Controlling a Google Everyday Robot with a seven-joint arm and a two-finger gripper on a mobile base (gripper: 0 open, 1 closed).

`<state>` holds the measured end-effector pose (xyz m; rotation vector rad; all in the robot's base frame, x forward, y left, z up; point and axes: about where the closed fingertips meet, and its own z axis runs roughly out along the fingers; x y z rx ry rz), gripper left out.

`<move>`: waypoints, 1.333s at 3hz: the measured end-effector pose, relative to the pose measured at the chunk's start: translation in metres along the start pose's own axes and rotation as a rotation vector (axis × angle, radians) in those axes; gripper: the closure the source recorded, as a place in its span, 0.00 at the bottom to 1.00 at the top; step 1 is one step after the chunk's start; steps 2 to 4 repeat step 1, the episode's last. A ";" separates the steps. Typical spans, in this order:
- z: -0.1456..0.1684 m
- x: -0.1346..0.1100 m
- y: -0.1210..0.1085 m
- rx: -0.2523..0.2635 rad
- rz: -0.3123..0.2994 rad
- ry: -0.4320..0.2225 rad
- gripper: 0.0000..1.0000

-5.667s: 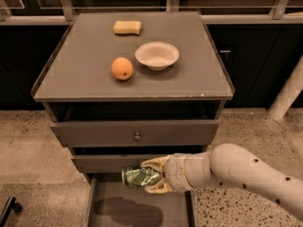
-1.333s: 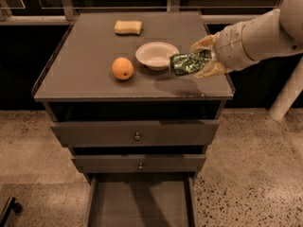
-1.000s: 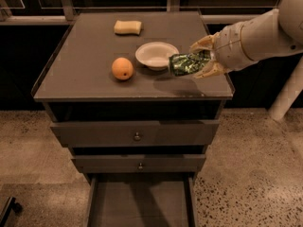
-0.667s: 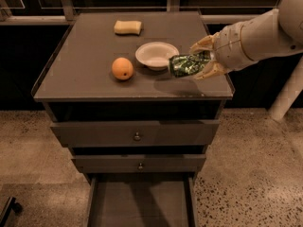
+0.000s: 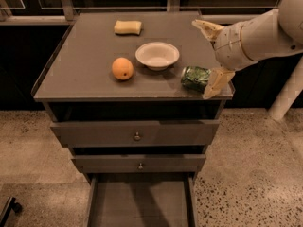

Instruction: Pick green can from bottom drawer and place on counter

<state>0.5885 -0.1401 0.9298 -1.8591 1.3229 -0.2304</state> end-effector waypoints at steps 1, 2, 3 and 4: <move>0.000 0.000 0.000 0.000 0.000 0.000 0.00; 0.000 0.000 0.000 0.000 0.000 0.000 0.00; 0.000 0.000 0.000 0.000 0.000 0.000 0.00; 0.000 0.000 0.000 0.000 0.000 0.000 0.00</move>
Offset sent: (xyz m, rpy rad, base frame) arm 0.0000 0.0000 0.0000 0.0000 0.0000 0.0000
